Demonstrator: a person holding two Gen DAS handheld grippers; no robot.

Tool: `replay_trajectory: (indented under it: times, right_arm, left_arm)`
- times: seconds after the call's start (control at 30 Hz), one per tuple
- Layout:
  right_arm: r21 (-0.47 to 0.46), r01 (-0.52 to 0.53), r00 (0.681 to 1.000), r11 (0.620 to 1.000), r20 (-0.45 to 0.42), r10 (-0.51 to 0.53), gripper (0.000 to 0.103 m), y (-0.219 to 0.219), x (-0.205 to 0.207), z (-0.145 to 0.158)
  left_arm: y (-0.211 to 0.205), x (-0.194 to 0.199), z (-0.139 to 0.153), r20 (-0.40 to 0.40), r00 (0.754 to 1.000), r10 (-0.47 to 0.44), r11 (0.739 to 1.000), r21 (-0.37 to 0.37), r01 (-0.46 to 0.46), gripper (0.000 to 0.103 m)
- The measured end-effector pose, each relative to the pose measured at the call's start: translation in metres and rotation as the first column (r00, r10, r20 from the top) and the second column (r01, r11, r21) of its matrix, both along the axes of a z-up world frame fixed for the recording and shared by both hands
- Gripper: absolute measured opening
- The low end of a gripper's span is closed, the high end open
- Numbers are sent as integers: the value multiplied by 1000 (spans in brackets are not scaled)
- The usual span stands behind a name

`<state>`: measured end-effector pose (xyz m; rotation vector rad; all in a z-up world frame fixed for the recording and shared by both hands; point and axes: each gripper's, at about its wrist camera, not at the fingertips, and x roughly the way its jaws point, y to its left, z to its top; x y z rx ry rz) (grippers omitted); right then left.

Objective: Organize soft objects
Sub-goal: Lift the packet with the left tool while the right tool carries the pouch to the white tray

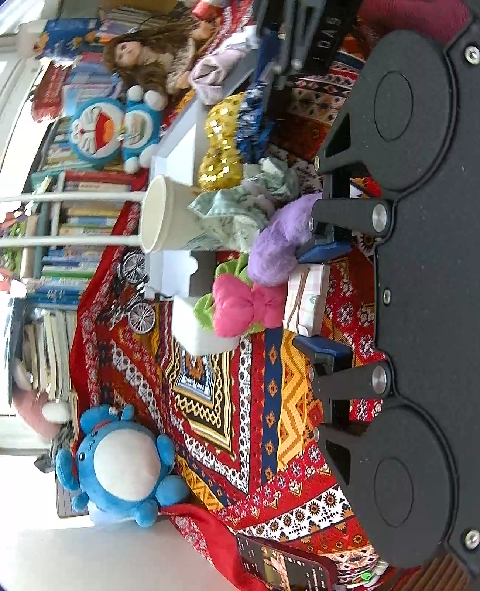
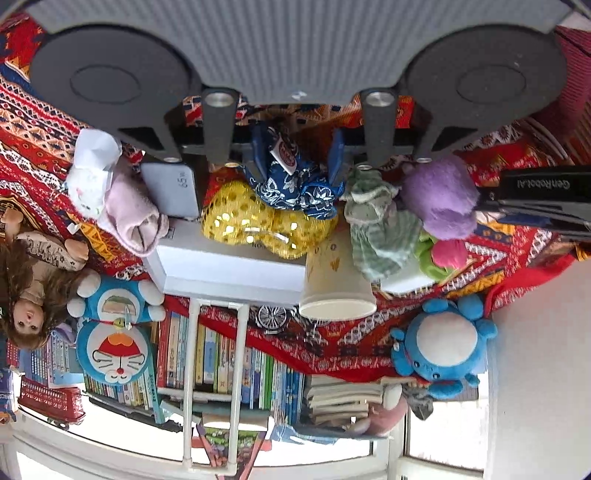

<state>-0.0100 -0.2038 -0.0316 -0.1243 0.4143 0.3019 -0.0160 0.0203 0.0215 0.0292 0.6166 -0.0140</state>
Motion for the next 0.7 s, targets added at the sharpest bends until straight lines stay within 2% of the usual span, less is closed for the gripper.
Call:
replay_trajectory:
  times: [0.07, 0.13, 0.2, 0.27, 0.33, 0.4, 0.47, 0.53, 0.7]
  right_arm:
    - [-1, 3, 1000, 1000, 2, -3, 40, 0, 0, 1]
    - [-1, 9, 1000, 1000, -5, -9, 40, -1, 1, -1]
    - [-3, 15, 1000, 1000, -10, -15, 40, -2, 1, -2]
    - [-6, 19, 1000, 1000, -12, -19, 41, -3, 0, -3]
    - [-7, 23, 1000, 1000, -12, -23, 42, -4, 0, -3]
    - [-3, 27, 1000, 1000, -13, -28, 42, -5, 1, -3]
    - [0, 30, 999, 1000, -11, -30, 42, -5, 1, -3]
    - [3, 33, 999, 999, -6, -33, 42, -6, 0, -2]
    - [28, 46, 999, 999, 10, -46, 42, -9, 1, 1]
  left_arm:
    - [-6, 3, -8, -46, 999, -5, 998, 56, 8, 49]
    - [-9, 4, -17, -85, 996, 4, 997, 81, 2, 49]
    - [-7, 2, -20, -94, 996, 7, 998, 63, -1, 51]
    - [-3, 0, -19, -94, 996, 11, 999, 52, -6, 60]
    - [0, -1, -19, -90, 996, 20, 998, 61, -15, 61]
    - [3, -1, -20, -90, 996, 28, 998, 54, -23, 58]
    - [7, 0, -18, -93, 995, 25, 999, 22, -24, 39]
    - [8, -1, -17, -91, 996, 24, 1000, 3, -24, 39]
    - [7, -5, -8, -47, 999, 25, 1000, 14, -25, 39]
